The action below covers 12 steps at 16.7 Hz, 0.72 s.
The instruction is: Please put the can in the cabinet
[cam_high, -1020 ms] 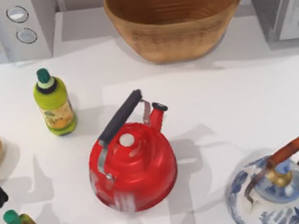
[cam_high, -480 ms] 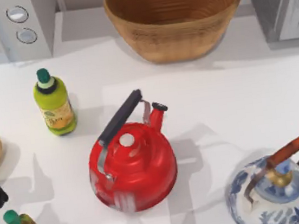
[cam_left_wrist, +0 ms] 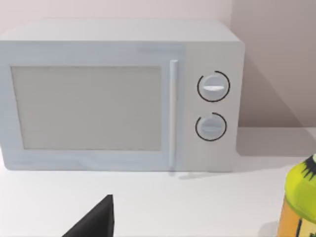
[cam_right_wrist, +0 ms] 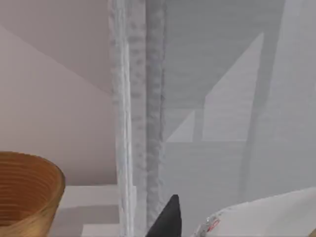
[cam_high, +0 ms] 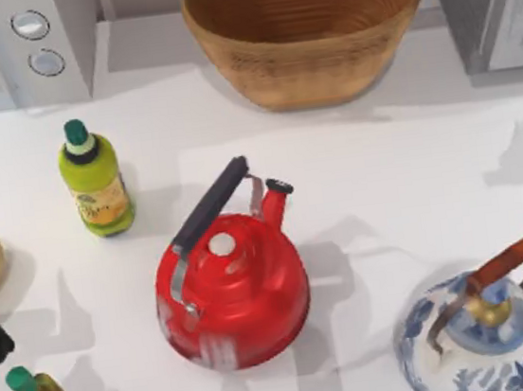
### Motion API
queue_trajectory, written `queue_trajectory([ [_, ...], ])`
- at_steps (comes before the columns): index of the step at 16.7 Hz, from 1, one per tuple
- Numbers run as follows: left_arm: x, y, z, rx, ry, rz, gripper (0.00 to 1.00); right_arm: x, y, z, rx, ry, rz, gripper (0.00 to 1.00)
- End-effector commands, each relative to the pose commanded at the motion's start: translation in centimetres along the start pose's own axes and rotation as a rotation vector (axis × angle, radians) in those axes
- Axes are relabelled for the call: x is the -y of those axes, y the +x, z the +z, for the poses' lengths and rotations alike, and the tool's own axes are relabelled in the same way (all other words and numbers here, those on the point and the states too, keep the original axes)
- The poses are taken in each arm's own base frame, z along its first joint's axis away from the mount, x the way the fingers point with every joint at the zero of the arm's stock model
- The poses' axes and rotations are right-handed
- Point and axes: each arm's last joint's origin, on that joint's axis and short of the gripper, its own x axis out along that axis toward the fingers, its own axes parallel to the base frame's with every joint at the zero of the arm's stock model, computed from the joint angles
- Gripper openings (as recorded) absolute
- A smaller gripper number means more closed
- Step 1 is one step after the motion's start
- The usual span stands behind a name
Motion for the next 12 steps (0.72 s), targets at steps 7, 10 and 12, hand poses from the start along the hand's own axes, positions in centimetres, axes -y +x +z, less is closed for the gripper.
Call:
queue_trajectory([
  [7,0.0,0.0,0.0,0.000,0.000,0.000,1.00,-2.5,5.0,13.3,0.081,0.005,0.037,0.00],
  [10,0.0,0.0,0.0,0.000,0.000,0.000,1.00,-3.6,6.9,16.3,0.100,0.011,0.054,0.00],
  [12,0.0,0.0,0.0,0.000,0.000,0.000,1.00,-4.1,7.9,17.1,0.098,0.013,0.057,0.00],
])
